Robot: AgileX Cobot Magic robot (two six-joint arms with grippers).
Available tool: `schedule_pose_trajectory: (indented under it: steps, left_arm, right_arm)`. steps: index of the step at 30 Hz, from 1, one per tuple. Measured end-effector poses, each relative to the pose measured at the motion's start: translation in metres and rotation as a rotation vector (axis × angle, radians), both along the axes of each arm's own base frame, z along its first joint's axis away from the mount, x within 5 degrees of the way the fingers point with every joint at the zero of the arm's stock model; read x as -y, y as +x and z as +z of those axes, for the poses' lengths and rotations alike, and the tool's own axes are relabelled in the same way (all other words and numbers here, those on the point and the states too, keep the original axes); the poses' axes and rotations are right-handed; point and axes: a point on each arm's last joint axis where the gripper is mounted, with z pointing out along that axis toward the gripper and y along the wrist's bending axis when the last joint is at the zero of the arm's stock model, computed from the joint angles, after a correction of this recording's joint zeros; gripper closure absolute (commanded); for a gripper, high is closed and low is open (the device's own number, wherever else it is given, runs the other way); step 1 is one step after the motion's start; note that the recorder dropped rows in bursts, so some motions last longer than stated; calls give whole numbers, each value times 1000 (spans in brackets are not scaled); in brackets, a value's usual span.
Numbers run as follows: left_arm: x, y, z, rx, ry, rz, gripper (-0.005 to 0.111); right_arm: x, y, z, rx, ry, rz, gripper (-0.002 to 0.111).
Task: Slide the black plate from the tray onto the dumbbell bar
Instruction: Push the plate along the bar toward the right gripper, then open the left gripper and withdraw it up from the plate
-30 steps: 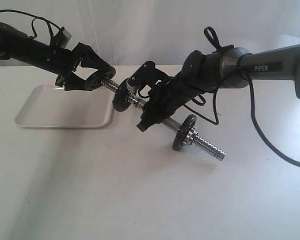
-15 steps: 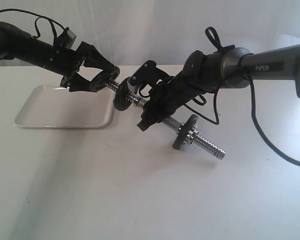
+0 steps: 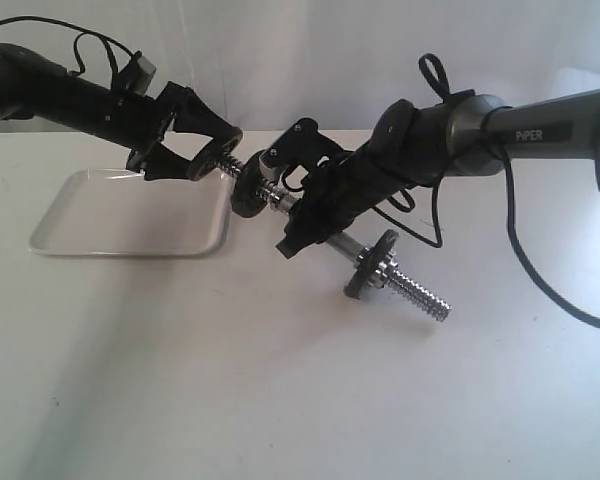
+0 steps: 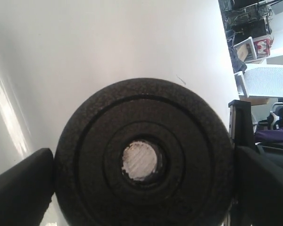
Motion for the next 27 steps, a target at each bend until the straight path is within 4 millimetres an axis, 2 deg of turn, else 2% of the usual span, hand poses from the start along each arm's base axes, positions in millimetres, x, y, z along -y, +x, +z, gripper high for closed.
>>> schedule_pose_trajectory:
  steps: [6, 12, 17, 21, 27]
  left_arm:
    - [4, 0, 3, 64, -25, -25, 107]
    - [4, -3, -17, 43, 11, -31, 107]
    - [19, -14, -30, 27, 2, -124, 107]
    - [28, -19, -34, 33, -39, -159, 107]
    - [29, -19, -36, 54, -70, -160, 107]
  right_arm:
    - [3, 1, 2, 13, 5, -9, 108]
    - [2, 3, -7, 19, -13, 15, 108]
    - [0, 3, -9, 32, -21, 31, 108]
    - [-4, 3, -7, 38, -8, 27, 108]
    - [-4, 4, -7, 43, 0, 16, 108]
